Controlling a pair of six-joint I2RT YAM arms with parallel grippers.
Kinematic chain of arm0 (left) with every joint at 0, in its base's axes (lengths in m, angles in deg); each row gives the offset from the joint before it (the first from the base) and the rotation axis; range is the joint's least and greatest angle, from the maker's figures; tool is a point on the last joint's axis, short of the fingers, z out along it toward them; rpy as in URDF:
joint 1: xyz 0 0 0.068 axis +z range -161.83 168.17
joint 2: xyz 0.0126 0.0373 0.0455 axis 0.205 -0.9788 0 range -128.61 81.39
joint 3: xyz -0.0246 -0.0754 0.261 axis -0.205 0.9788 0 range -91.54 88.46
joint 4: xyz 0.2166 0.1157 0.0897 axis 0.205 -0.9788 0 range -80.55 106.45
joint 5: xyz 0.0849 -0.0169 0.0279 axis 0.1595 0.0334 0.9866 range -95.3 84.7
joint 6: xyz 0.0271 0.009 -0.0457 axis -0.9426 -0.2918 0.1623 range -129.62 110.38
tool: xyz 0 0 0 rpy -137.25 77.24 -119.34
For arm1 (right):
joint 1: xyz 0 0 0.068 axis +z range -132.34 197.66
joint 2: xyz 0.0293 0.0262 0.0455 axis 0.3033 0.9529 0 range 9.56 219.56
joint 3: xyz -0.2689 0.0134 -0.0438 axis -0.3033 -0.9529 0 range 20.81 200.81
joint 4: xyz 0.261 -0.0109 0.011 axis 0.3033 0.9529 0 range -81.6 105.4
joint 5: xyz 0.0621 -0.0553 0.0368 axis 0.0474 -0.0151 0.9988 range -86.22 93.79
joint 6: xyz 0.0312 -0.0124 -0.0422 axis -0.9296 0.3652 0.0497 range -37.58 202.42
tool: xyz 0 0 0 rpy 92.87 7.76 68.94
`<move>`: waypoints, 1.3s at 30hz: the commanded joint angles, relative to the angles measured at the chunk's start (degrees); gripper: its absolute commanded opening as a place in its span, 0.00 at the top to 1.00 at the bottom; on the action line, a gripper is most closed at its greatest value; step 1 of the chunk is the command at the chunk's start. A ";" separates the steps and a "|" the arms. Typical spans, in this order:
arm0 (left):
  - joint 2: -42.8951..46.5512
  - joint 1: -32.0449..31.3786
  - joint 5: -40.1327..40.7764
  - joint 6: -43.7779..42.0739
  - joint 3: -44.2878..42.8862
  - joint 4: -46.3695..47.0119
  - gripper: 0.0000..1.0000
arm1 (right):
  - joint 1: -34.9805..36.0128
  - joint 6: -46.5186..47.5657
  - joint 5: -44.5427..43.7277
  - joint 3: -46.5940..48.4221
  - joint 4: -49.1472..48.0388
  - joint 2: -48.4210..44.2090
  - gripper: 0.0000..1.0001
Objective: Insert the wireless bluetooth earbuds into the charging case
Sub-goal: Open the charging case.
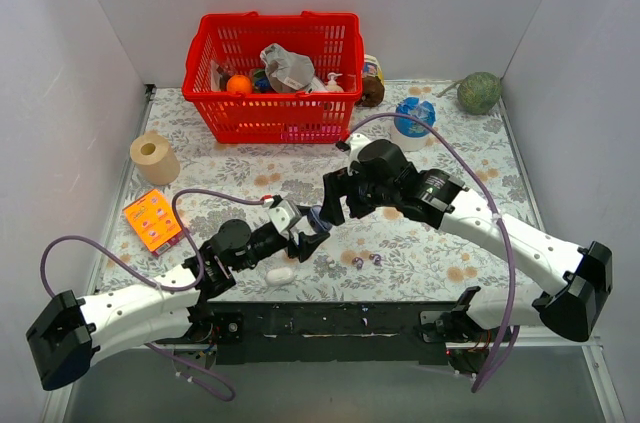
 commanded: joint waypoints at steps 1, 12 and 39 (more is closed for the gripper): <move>2.88 -0.48 0.82 -0.85 -1.25 1.44 1.00 | -0.28 -0.03 -4.04 -0.77 0.53 -1.84 0.16; 4.90 -0.48 1.70 -0.94 -0.99 0.39 1.00 | -2.56 -0.12 -5.98 -0.42 1.41 -3.60 0.17; 3.14 -0.83 1.52 -1.12 -2.48 0.57 1.00 | -2.92 -1.88 8.26 -1.13 -8.09 -2.81 0.38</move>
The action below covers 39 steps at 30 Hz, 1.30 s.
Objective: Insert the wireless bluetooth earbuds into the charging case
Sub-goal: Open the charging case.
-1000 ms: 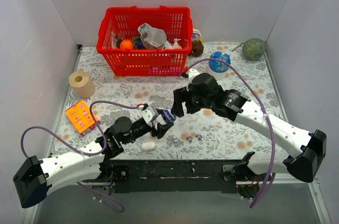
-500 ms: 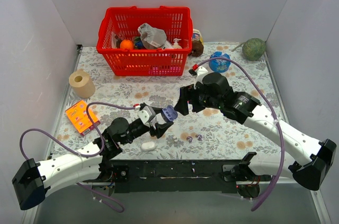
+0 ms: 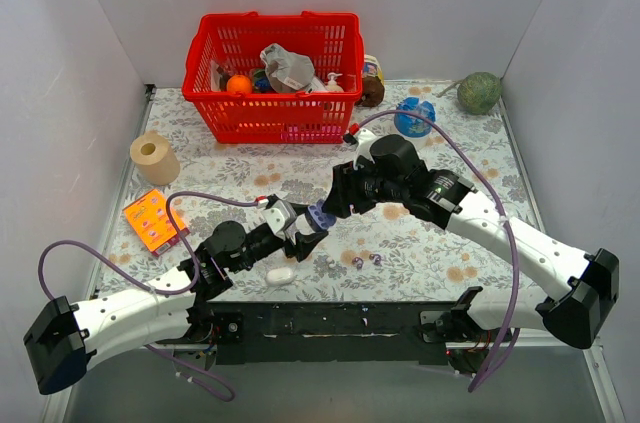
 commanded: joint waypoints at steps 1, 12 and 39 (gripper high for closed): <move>0.01 -0.54 0.32 -0.79 -2.37 1.59 1.00 | 0.16 -0.54 0.87 1.17 -2.12 0.18 0.39; 0.10 -0.72 0.50 -0.52 -2.11 2.21 1.00 | 0.16 -0.72 1.84 0.38 -2.12 1.33 0.54; 1.94 -0.72 2.43 0.62 0.26 5.81 1.00 | 0.16 -0.01 -0.01 0.73 0.09 -2.89 0.57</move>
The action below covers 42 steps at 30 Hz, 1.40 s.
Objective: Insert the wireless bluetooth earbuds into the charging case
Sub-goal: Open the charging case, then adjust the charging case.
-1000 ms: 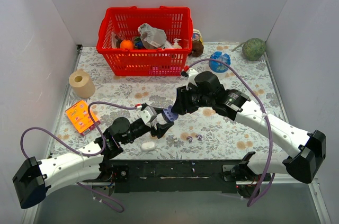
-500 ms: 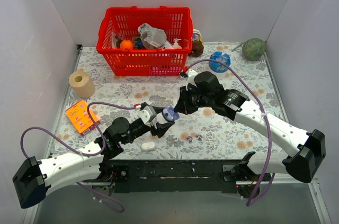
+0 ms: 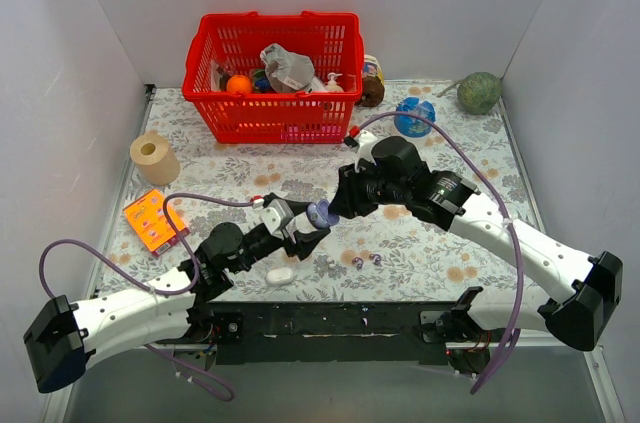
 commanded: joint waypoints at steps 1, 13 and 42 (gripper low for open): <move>2.95 0.02 2.23 -0.98 0.66 2.86 1.00 | -0.16 -1.61 0.17 0.40 -1.82 -2.85 0.54; 5.68 0.02 2.32 0.16 2.59 5.06 1.00 | -2.18 -8.99 9.48 -3.64 -10.69 -3.73 0.40; 6.74 -0.15 1.80 0.16 2.68 4.62 1.00 | -4.65 -16.03 18.89 -6.81 -19.14 -0.30 0.69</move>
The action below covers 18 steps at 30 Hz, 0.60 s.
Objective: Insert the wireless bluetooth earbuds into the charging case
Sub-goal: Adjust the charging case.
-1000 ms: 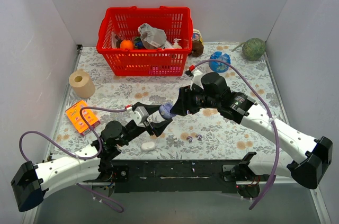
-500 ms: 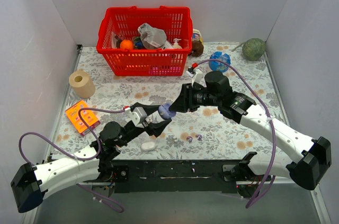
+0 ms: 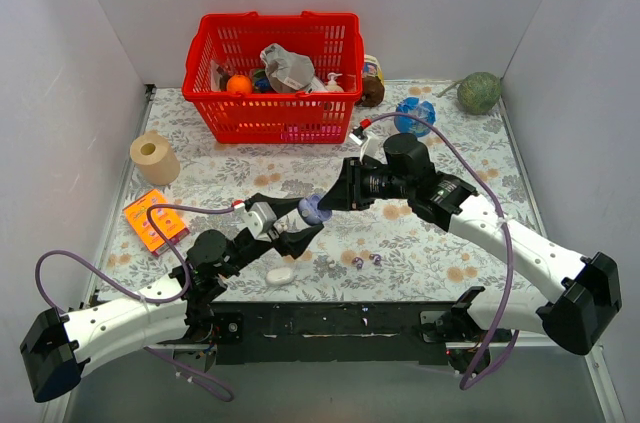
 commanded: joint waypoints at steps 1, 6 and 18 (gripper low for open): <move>0.20 -0.17 0.00 -0.01 0.34 1.08 1.00 | 0.21 -0.62 2.54 -0.01 -2.66 0.64 0.73; 0.55 -0.17 0.26 0.69 0.52 0.47 1.00 | 0.29 1.66 0.35 1.65 0.22 0.11 0.96; -2.35 -0.17 7.74 9.74 -5.19 -11.48 0.02 | 0.64 26.43 -13.63 23.89 25.10 -0.42 0.99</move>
